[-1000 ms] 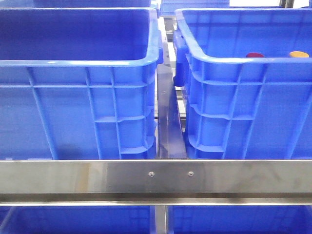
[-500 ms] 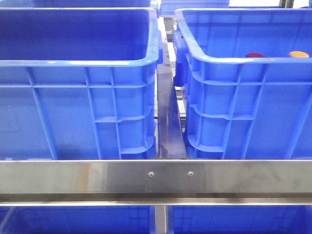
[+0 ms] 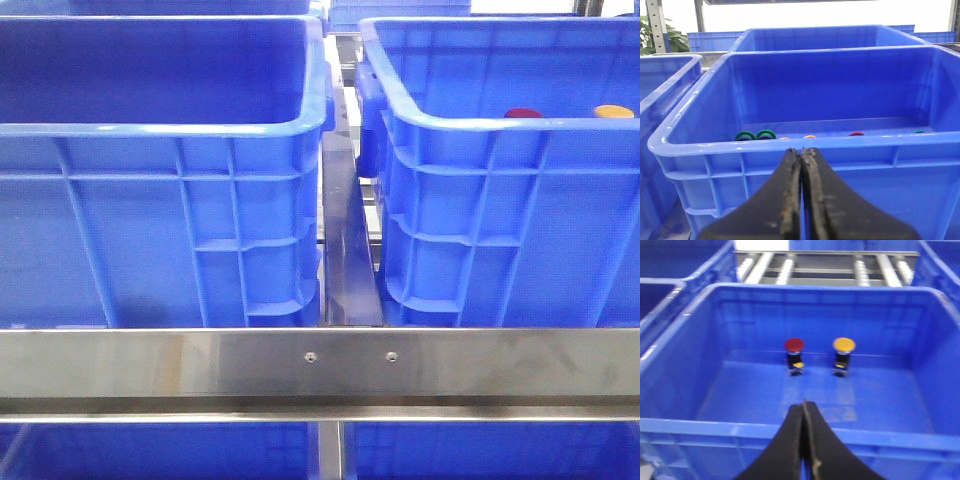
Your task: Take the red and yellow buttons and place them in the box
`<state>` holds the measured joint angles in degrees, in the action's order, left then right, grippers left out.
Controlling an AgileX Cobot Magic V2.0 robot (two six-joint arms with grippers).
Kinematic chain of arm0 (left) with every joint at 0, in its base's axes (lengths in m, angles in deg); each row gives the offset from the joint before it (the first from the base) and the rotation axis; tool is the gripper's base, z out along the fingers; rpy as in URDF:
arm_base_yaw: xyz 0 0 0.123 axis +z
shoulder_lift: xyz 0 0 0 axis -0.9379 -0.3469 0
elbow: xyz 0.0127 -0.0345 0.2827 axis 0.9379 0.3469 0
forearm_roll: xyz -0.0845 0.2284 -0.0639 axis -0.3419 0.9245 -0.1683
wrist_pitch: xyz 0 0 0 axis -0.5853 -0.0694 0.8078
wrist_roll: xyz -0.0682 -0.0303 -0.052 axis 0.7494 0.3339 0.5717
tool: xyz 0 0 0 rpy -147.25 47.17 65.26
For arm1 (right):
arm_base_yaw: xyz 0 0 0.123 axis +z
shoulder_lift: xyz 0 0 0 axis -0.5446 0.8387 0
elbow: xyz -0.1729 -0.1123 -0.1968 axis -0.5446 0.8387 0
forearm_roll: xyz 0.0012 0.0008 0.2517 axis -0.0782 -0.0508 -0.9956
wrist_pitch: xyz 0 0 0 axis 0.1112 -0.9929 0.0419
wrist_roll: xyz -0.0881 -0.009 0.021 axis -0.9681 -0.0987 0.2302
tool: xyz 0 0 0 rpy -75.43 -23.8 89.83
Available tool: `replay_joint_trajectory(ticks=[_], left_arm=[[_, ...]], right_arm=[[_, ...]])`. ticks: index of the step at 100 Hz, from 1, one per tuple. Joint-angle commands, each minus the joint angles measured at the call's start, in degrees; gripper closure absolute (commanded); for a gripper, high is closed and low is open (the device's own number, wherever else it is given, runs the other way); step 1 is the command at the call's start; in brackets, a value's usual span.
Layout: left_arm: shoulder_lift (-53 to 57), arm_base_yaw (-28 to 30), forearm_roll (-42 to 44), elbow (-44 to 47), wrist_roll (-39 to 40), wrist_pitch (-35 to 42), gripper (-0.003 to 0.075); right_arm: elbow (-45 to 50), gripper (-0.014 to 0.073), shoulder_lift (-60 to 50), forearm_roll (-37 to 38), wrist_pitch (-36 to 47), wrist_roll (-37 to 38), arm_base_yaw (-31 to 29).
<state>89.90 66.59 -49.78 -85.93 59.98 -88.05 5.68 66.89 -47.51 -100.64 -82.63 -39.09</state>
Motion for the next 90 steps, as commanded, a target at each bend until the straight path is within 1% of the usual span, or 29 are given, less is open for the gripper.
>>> replay_joint_trajectory(ticks=[1,7,16,29,39,64,74,78,90], left_arm=[[1.9,0.1,-0.2,2.8,-0.1,4.6,0.0739],[1.9,0.1,-0.2,2.8,-0.1,4.6,0.0739],[1.9,0.1,-0.2,2.8,-0.1,4.6,0.0739],[1.9,0.1,-0.2,2.8,-0.1,4.6,0.0739],[1.9,0.1,-0.2,2.8,-0.1,4.6,0.0739],[1.9,0.1,-0.2,2.8,-0.1,4.6,0.0739],[1.9,0.1,-0.2,2.8,-0.1,4.6,0.0739],[1.9,0.1,-0.2,2.8,-0.1,4.6,0.0739],[1.9,0.1,-0.2,2.8,-0.1,4.6,0.0739]], right_arm=[[-1.5,0.0662,-1.2,10.8,3.8,13.7,0.3],[-1.0,0.0662,-2.4,14.7,4.7,17.4,0.8],[1.0,0.0662,-4.3,17.1,8.3,18.5,2.5],[6.2,0.0662,-7.8,17.4,13.3,18.6,4.5],[10.5,0.0662,-10.8,17.5,16.6,19.6,4.7],[20.5,0.0662,-17.6,18.1,21.5,23.2,4.9],[23.1,0.0662,-17.5,18.3,24.4,23.3,5.7],[23.0,0.0662,-17.5,18.5,23.6,23.3,6.1],[23.0,0.0662,-17.5,19.5,24.7,23.3,6.8]])
